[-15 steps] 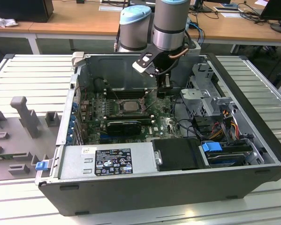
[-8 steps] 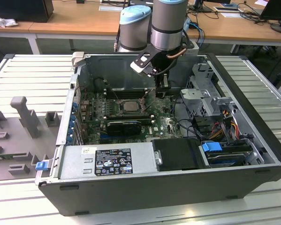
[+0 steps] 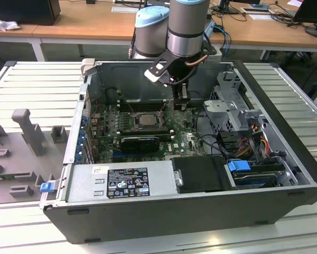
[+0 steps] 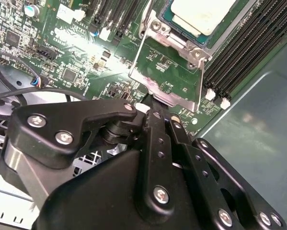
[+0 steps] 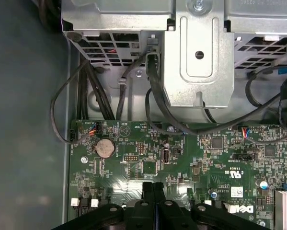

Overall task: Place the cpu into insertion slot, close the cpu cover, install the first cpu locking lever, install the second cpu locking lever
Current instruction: 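Close the cpu cover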

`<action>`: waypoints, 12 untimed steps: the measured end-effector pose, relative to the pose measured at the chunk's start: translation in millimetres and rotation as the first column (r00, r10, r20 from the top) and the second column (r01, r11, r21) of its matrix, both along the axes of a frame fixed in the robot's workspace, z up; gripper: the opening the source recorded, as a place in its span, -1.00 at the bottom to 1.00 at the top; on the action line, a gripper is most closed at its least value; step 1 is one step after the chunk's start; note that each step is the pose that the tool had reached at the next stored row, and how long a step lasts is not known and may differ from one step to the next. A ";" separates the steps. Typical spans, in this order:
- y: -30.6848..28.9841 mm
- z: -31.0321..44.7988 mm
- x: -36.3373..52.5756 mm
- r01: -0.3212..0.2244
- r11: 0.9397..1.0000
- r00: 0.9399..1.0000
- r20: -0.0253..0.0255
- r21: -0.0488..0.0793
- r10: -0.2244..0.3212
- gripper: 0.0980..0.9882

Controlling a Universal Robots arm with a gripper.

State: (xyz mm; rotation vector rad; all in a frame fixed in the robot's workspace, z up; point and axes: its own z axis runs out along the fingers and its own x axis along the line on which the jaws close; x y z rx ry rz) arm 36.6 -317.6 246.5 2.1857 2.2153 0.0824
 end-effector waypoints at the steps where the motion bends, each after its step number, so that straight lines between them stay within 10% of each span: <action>1: 0.0 0.0 -0.4 0.000 1.000 1.000 0.000 0.000 0.000 -0.98; 12: 0.0 0.0 -8.2 0.000 1.000 1.000 0.000 0.000 0.000 -0.98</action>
